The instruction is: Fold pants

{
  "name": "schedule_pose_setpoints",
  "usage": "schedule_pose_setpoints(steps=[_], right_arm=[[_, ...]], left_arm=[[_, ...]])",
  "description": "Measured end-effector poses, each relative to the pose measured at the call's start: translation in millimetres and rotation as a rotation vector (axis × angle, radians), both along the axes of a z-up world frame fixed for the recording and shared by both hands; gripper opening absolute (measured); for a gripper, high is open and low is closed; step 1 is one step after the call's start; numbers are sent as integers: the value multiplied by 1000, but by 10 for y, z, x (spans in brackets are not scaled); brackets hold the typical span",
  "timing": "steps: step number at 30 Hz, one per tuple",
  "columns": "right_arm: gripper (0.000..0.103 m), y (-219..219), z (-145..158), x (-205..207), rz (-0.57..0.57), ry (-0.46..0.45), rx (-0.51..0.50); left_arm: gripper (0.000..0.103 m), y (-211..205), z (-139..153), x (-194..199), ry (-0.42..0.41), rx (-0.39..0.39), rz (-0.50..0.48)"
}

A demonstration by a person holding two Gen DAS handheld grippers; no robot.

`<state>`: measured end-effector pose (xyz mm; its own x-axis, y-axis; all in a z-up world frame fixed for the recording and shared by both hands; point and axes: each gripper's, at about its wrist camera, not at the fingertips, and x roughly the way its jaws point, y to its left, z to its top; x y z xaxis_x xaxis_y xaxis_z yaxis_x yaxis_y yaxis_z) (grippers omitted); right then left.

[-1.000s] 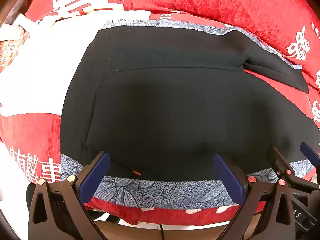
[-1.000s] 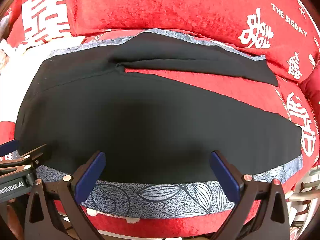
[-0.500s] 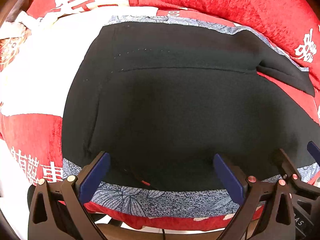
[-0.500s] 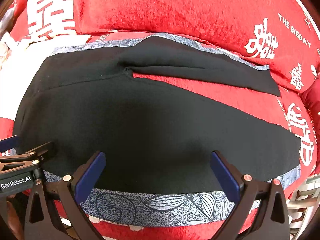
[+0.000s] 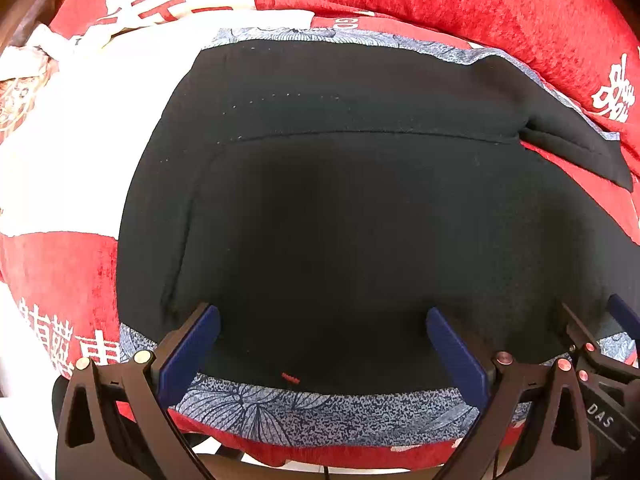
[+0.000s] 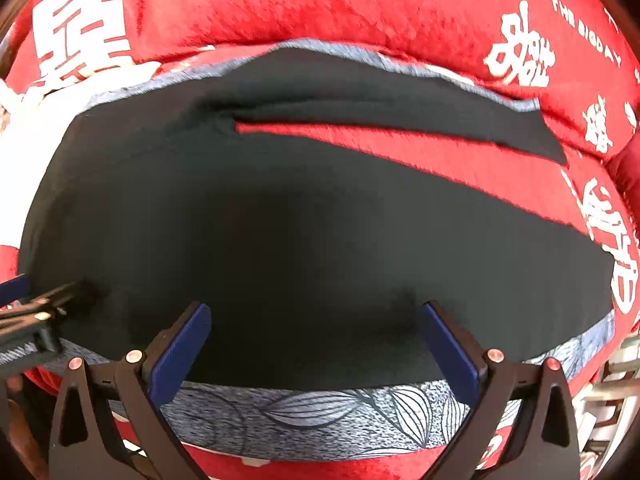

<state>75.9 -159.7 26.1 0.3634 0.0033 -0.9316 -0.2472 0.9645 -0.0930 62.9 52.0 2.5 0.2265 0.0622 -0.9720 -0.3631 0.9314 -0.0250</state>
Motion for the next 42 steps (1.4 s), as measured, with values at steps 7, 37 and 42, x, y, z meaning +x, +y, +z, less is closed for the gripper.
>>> schedule_pose_setpoints(steps=[7,37,42], right_arm=[[103,-243,47,-6,-49,-8,5],[103,861,480,1810,590,-23,108],[103,1296,188,2188,779,105,116]], left_arm=[[103,-42,75,-1,-19,46,-10],[103,355,229,1205,-18,-16,-76],[103,442,115,1284,3,-51,-61]])
